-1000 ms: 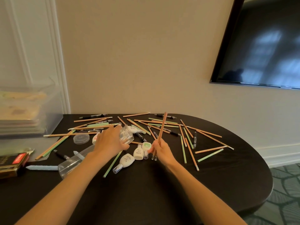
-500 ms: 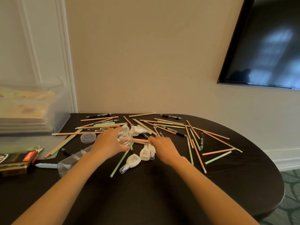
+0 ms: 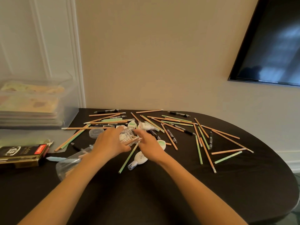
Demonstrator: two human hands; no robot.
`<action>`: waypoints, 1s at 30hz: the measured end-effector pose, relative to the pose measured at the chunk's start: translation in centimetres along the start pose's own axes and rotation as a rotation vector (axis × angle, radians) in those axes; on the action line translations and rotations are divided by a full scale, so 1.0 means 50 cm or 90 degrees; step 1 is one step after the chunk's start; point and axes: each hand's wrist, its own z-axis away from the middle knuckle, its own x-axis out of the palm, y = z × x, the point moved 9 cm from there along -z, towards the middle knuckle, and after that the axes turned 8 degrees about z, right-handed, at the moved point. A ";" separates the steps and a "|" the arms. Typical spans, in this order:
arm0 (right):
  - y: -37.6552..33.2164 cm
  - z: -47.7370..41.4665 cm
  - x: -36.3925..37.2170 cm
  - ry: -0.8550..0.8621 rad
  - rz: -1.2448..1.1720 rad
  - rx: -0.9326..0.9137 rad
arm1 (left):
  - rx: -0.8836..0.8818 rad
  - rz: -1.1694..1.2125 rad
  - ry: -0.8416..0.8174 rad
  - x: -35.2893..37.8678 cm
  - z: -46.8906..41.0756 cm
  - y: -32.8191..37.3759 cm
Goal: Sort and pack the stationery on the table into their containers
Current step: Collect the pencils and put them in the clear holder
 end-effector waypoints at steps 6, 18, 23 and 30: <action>0.038 -0.008 -0.030 -0.037 -0.251 0.065 | -0.002 -0.019 -0.004 0.015 -0.009 0.004; 0.305 -0.040 -0.179 0.169 0.279 0.381 | 0.020 -0.037 -0.006 0.036 -0.055 0.049; 0.299 -0.042 -0.198 0.120 0.264 0.387 | 0.023 -0.044 -0.012 0.045 -0.062 0.060; 0.246 -0.044 -0.200 0.205 -0.144 0.270 | 0.030 -0.041 -0.013 0.049 -0.061 0.076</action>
